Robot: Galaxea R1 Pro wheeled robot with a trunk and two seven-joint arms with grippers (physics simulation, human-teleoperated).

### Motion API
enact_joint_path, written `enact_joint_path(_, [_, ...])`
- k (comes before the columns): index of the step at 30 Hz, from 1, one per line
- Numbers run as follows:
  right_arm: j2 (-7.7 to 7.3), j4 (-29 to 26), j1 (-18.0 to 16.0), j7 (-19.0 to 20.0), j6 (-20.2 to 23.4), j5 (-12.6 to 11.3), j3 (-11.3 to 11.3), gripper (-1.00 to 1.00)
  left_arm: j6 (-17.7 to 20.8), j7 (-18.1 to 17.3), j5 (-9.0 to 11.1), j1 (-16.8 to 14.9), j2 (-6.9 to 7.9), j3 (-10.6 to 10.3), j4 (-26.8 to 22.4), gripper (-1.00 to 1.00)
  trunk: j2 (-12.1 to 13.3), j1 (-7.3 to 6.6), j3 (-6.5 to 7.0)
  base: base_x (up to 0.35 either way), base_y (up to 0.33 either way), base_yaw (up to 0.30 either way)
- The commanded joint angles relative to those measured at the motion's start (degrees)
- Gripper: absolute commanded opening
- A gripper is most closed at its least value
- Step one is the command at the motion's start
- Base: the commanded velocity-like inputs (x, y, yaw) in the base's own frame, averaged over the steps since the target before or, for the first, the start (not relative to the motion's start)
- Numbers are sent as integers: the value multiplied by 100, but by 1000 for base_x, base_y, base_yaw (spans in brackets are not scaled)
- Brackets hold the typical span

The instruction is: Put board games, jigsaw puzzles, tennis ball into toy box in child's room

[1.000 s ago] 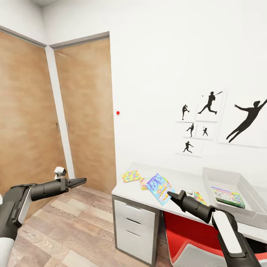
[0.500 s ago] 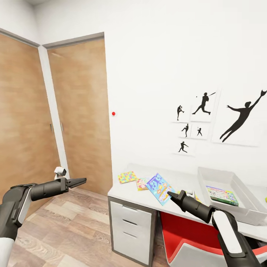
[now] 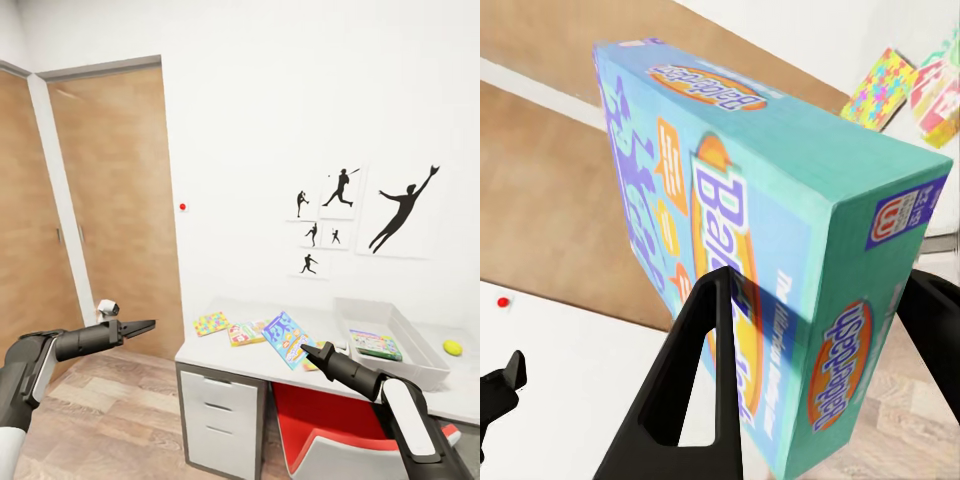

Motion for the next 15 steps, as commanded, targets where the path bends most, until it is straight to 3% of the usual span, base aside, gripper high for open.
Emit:
enact_joint_path(1, [3,3,-4,52,26,48,-10,-100,60,-15,7,0,2,1,0,100,-4,4,1,130,103,-256])
enact_joint_path(15, [3,3,-4,52,18,50,-10,-100,59,-23,7,0,2,1,0,100,-4,4,50,137,86,-257])
